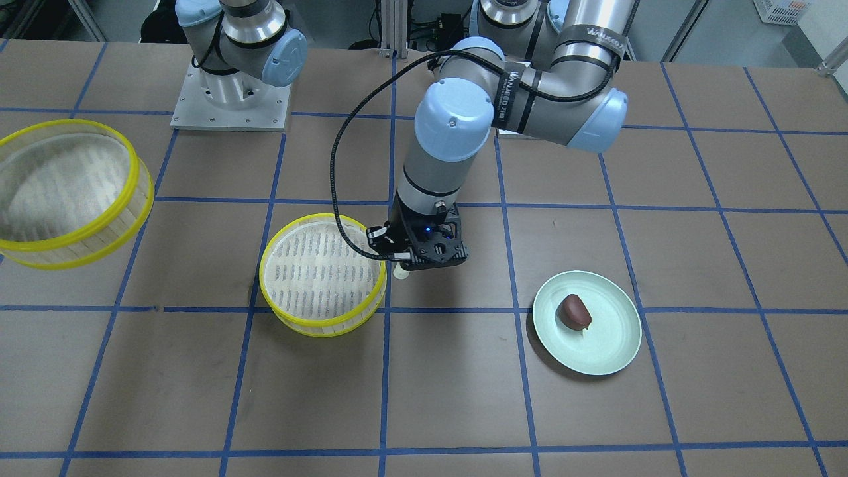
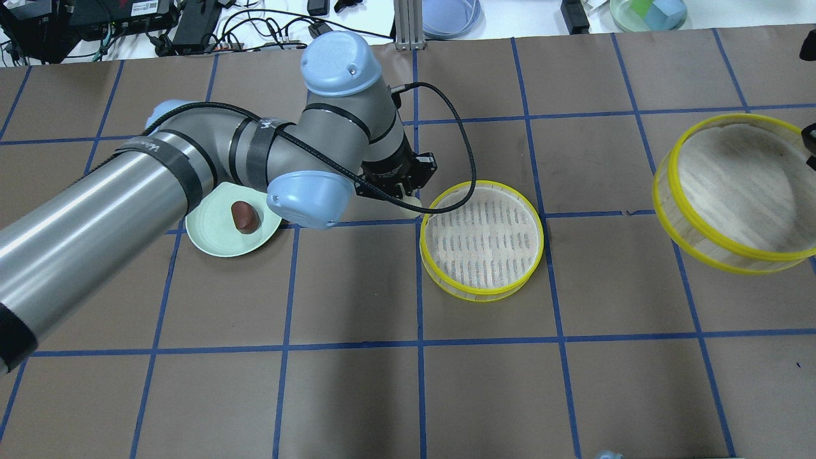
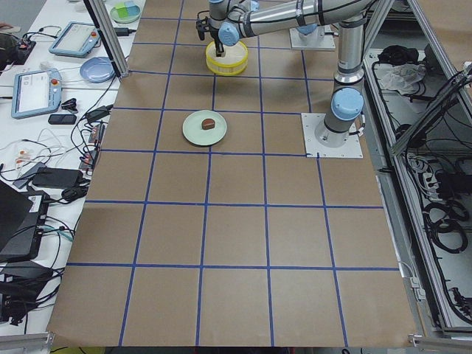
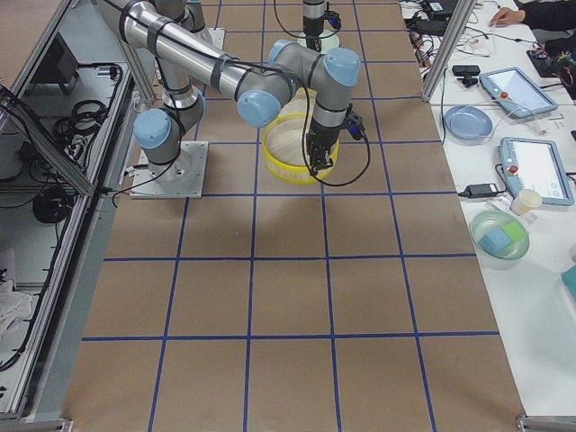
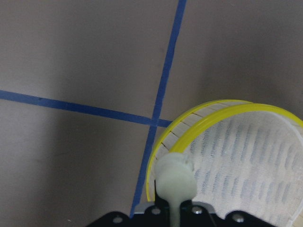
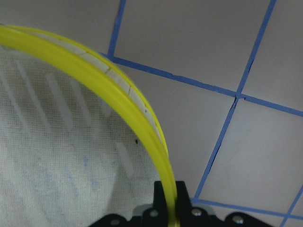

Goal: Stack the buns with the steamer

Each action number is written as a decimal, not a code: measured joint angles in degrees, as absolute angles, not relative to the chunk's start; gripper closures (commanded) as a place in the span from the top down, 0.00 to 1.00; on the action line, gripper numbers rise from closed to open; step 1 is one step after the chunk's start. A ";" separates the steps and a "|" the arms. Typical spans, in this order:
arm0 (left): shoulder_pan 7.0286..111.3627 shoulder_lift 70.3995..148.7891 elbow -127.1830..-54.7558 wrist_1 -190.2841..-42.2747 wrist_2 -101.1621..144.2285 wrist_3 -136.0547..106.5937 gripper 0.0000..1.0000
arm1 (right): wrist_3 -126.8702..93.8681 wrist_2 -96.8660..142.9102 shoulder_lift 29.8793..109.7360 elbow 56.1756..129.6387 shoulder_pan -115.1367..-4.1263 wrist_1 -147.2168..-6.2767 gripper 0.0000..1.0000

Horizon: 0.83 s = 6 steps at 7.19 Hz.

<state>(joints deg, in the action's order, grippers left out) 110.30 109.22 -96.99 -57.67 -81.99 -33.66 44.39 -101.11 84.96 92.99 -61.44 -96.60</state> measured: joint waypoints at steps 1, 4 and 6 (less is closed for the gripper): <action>112.50 110.96 -97.02 -55.17 -81.95 -36.22 0.00 | 41.24 -101.55 86.40 92.99 -63.77 -95.06 0.00; 117.60 115.92 -97.03 -49.60 -82.02 -40.18 0.78 | 36.44 -102.23 87.98 92.65 -67.04 -93.04 0.00; 118.88 116.80 -97.02 -48.93 -82.15 -40.14 1.00 | 34.81 -102.13 87.62 91.87 -68.30 -92.86 0.00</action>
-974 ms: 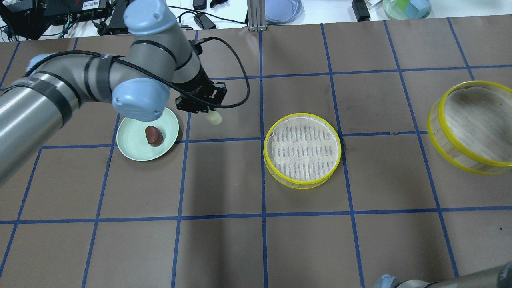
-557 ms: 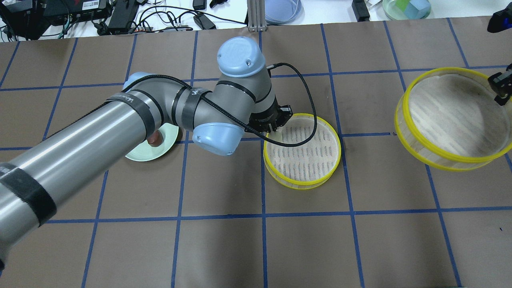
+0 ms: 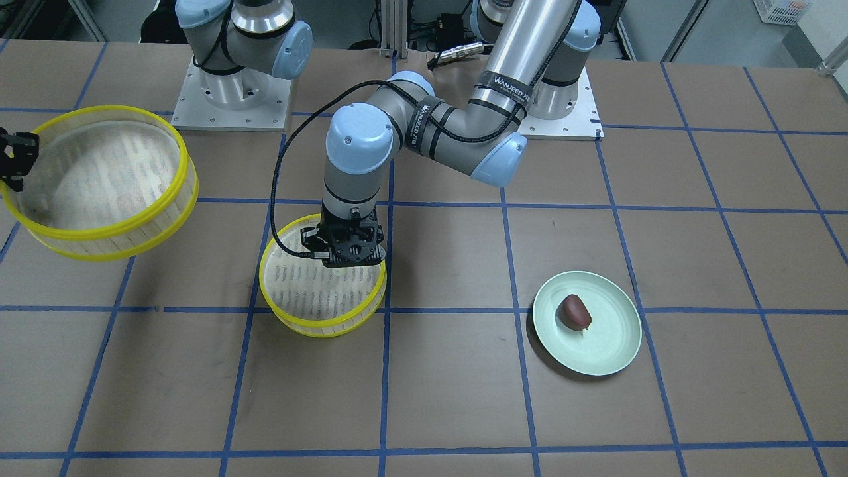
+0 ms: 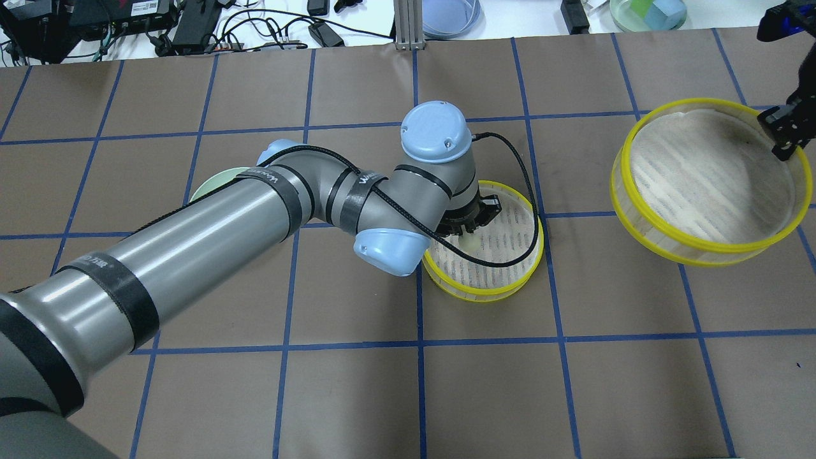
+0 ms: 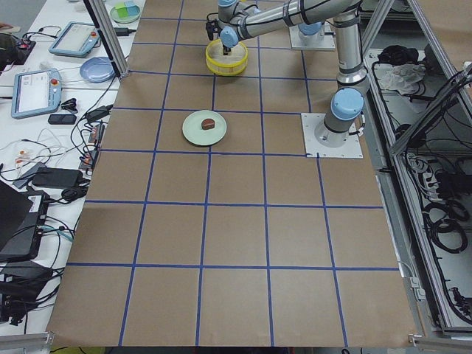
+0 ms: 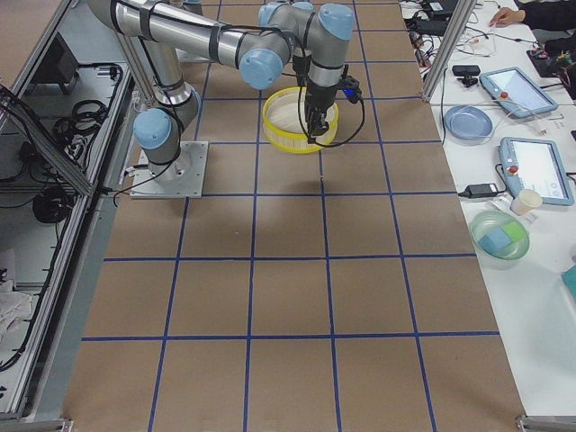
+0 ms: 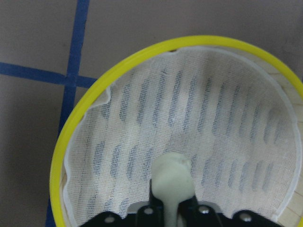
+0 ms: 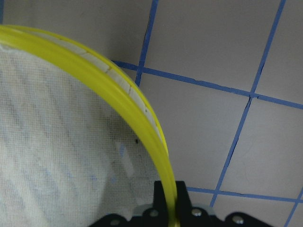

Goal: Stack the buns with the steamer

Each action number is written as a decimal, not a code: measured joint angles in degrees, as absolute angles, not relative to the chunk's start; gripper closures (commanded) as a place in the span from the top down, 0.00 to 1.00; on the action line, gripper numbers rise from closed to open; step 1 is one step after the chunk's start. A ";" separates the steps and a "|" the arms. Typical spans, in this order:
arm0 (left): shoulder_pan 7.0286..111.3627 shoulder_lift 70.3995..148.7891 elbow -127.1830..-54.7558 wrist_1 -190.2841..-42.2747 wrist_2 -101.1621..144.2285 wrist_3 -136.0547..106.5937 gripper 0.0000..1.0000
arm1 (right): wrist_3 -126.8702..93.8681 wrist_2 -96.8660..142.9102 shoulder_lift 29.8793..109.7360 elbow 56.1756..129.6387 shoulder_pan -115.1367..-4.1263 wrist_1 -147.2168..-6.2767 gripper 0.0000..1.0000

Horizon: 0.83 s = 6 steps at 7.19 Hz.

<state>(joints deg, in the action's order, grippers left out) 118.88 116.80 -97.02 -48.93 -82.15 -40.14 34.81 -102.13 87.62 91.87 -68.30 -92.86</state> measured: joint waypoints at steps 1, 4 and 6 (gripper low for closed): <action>119.02 116.89 -97.00 -48.69 -82.17 -40.06 1.00 | 34.05 -101.92 87.17 91.79 -68.60 -92.98 0.00; 119.09 116.85 -97.03 -48.37 -82.12 -40.08 1.00 | 30.24 -100.65 83.87 91.70 -71.29 -93.81 0.00; 119.09 116.83 -96.98 -48.28 -82.07 -40.44 1.00 | 24.25 -100.18 80.84 91.69 -77.07 -95.38 0.00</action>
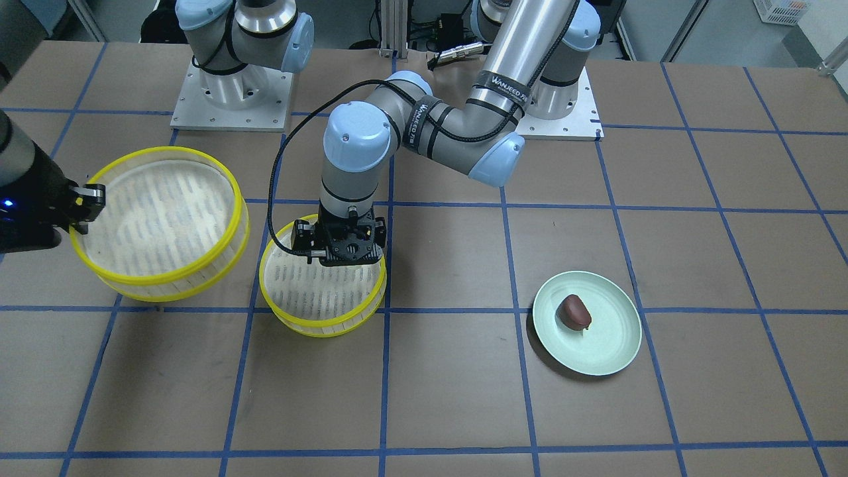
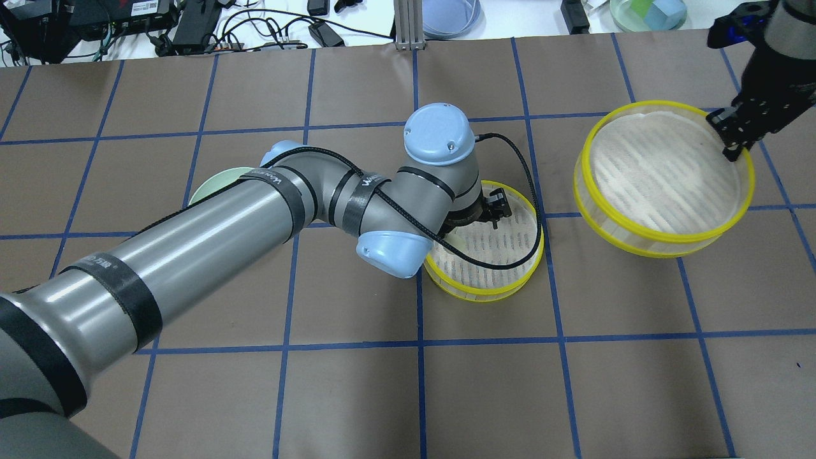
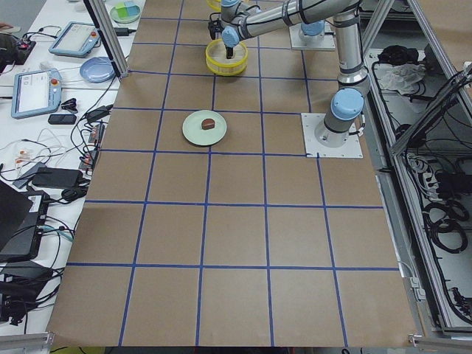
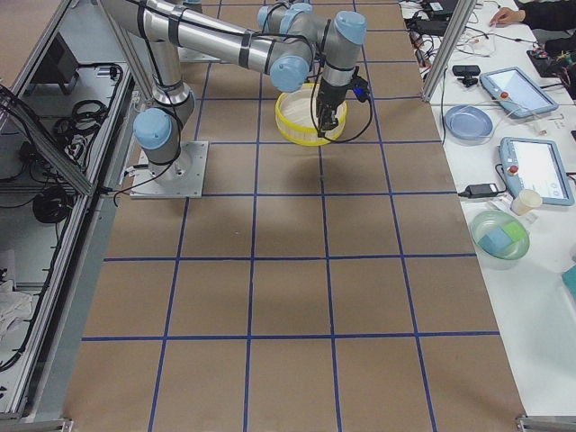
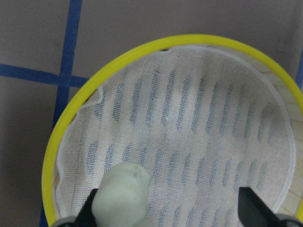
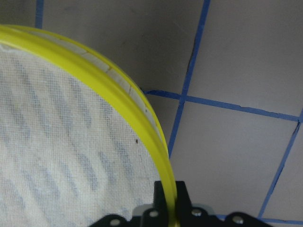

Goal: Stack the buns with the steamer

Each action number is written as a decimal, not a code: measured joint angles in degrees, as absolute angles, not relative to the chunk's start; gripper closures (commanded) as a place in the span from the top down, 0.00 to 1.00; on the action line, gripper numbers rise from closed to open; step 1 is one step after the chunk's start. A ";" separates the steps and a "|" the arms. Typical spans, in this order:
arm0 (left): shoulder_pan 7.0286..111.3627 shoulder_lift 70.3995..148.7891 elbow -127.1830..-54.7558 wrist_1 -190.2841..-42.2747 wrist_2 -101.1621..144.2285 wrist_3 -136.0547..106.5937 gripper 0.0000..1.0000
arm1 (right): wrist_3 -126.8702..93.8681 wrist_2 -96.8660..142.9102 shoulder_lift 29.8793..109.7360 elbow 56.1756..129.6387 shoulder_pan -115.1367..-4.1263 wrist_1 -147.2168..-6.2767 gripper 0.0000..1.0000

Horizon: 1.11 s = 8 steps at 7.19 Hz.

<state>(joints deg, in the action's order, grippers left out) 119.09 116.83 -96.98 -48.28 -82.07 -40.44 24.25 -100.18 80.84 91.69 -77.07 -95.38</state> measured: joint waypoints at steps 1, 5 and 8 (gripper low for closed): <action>119.09 116.80 -96.96 -48.24 -82.05 -40.42 1.00 | 22.55 -100.13 79.74 91.72 -78.43 -95.71 0.00; 115.52 113.07 -96.87 -49.27 -82.52 -32.98 1.00 | 21.16 -100.09 78.52 91.83 -79.26 -95.89 0.00; 104.29 107.49 -97.04 -57.89 -82.52 -16.20 1.00 | 16.52 -99.84 76.88 92.03 -81.66 -96.59 0.00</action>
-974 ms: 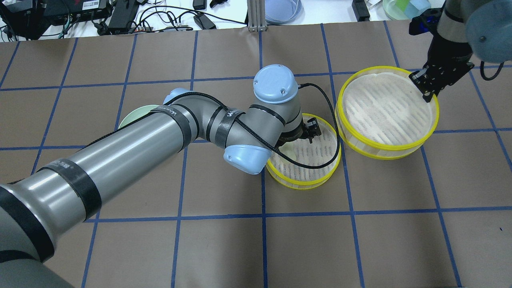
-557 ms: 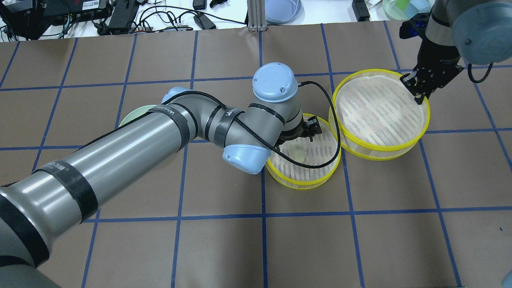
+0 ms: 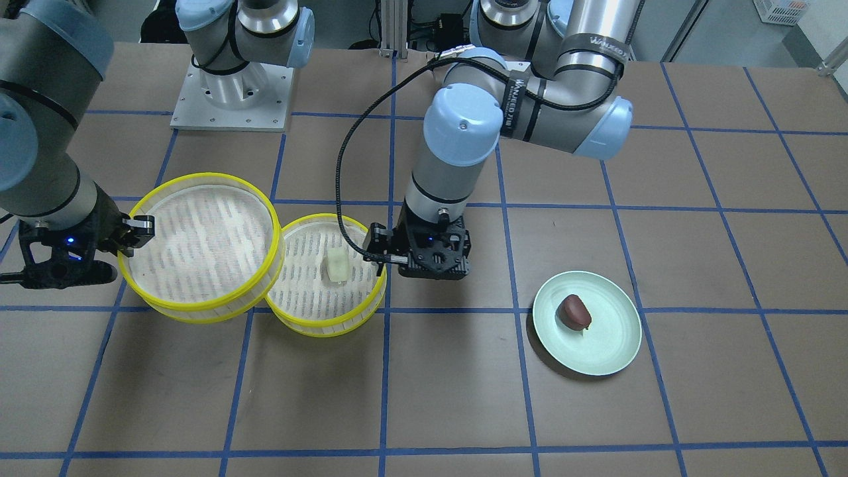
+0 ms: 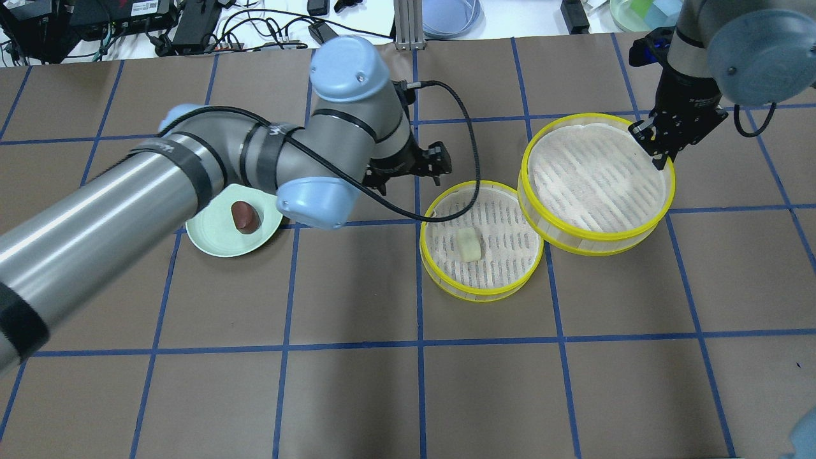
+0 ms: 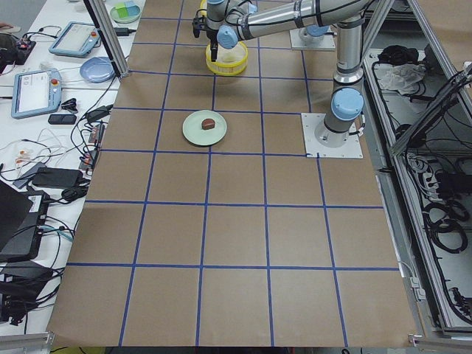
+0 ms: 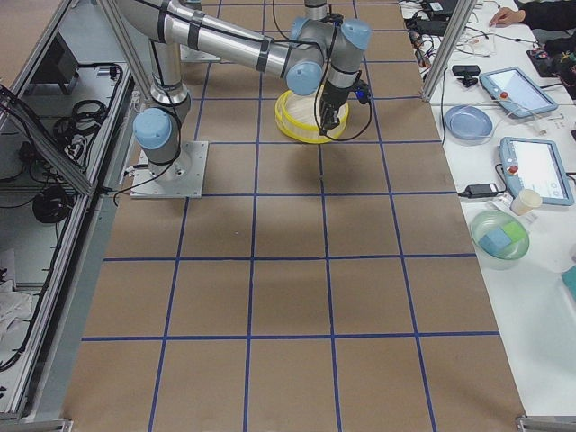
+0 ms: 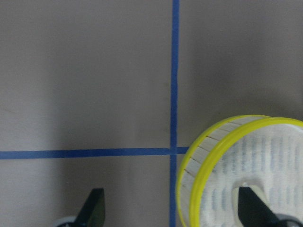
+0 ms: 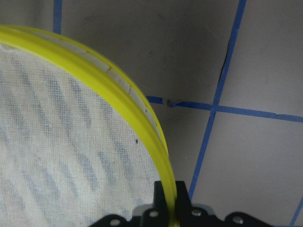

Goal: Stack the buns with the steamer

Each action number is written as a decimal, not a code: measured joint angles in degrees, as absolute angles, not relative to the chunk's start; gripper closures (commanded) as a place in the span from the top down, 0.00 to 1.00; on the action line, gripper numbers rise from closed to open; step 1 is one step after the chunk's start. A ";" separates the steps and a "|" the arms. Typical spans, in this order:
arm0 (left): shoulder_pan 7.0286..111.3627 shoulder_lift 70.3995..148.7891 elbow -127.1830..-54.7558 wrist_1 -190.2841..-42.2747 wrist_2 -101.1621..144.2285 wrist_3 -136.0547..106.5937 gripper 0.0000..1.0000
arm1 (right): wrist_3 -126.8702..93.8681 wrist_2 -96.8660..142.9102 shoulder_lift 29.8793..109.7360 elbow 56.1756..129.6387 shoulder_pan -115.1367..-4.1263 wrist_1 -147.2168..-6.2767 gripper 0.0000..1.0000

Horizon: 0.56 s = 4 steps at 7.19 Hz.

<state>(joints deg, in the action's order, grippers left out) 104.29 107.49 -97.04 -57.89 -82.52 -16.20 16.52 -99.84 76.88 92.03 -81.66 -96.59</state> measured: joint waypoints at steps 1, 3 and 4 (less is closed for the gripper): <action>100.09 106.16 -97.28 -60.74 -82.53 -10.79 1.00 | 13.33 -98.99 76.24 92.31 -84.04 -96.73 0.00; 91.82 104.99 -97.80 -64.51 -82.59 0.31 1.00 | 6.82 -95.25 75.18 93.77 -88.59 -97.87 0.00; 88.01 105.19 -97.94 -65.70 -82.62 5.79 1.00 | 4.97 -94.45 75.00 95.42 -90.43 -100.45 0.00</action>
